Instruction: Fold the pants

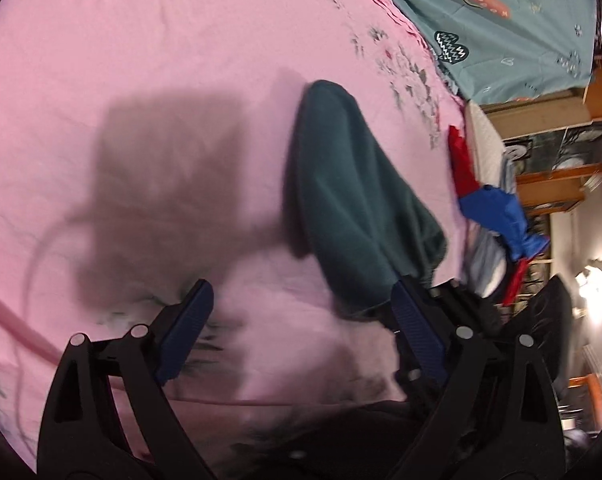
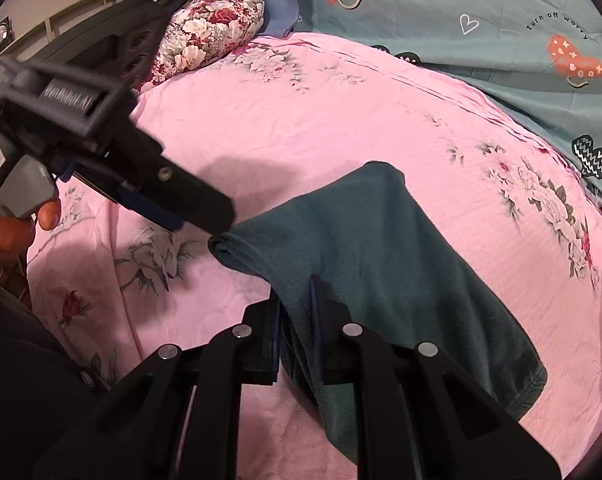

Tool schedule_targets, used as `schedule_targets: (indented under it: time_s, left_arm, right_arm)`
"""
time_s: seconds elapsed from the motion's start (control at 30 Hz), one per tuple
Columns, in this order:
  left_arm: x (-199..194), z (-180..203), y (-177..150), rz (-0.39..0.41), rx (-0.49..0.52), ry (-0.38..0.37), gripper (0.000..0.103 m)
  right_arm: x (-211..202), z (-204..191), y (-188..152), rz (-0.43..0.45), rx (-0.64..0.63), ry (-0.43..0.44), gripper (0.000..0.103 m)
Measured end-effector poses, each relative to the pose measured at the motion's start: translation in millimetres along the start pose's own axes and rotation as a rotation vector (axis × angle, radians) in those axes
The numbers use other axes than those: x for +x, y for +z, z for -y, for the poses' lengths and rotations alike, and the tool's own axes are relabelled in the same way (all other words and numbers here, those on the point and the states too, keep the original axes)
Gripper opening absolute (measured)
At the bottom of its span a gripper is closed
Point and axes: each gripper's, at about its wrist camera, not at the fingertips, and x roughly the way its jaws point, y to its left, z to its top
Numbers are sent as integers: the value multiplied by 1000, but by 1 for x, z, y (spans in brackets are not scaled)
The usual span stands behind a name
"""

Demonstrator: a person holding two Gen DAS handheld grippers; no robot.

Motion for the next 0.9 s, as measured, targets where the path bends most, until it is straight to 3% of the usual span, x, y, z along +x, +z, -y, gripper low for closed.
schedule_targets:
  time_s: [0.13, 0.4, 0.47, 0.53, 0.7, 0.83, 0.9]
  left_arm:
    - [12, 9, 4, -37, -52, -83, 92]
    - [36, 15, 6, -100, -106, -129, 89]
    - [43, 16, 8, -119, -117, -155, 74]
    - [50, 17, 9, -149, -126, -203, 51]
    - [62, 21, 12, -174, -141, -218, 47]
    - [65, 22, 14, -165, -137, -259, 30]
    - [66, 25, 13, -165, -117, -263, 23]
  right_arm:
    - [-3, 1, -3, 14, 5, 9, 13]
    - [-7, 0, -8, 32, 20, 18, 13]
    - [-7, 0, -8, 35, 21, 17, 13]
    - [-8, 0, -9, 39, 22, 18, 13]
    - [-10, 2, -12, 42, 31, 19, 13]
    - [-13, 10, -15, 29, 65, 34, 15]
    - [-25, 27, -18, 31, 127, 56, 25]
